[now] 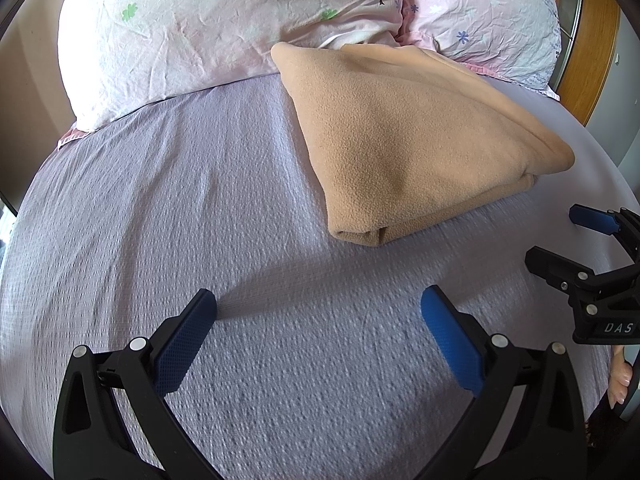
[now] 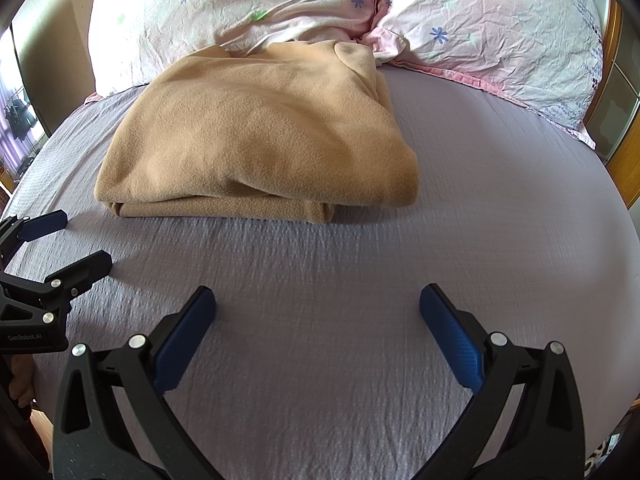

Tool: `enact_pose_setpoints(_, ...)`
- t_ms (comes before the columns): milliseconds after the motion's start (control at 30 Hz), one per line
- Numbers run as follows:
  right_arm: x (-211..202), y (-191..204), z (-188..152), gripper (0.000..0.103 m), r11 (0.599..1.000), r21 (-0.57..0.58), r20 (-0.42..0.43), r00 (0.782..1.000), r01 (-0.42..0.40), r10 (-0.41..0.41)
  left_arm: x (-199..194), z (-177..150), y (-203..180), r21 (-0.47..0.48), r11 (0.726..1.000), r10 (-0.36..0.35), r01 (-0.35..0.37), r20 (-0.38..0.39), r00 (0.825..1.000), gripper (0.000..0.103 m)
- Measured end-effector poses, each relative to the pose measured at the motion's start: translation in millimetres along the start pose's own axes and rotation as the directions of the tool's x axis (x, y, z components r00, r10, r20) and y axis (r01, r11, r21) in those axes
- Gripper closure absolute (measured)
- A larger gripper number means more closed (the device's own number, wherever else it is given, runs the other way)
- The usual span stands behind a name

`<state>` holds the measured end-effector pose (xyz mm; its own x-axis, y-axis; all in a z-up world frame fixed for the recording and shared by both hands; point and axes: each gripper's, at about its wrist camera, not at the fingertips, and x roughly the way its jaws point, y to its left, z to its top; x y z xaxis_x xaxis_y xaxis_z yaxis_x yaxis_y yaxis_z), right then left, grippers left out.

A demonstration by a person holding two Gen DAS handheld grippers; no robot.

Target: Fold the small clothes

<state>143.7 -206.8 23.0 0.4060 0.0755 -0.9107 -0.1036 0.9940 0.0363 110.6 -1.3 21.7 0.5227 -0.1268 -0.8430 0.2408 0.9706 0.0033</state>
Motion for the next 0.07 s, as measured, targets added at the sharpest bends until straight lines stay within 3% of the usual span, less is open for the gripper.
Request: enact_pose_setpoints(67,-0.1,-0.1,-0.1,0.002,1.0,0.0,0.0,1.0,0.0,0.0,0.0,0.0,-0.1,0.0,1.0,0.0,0.0,0.0,1.0,0.001)
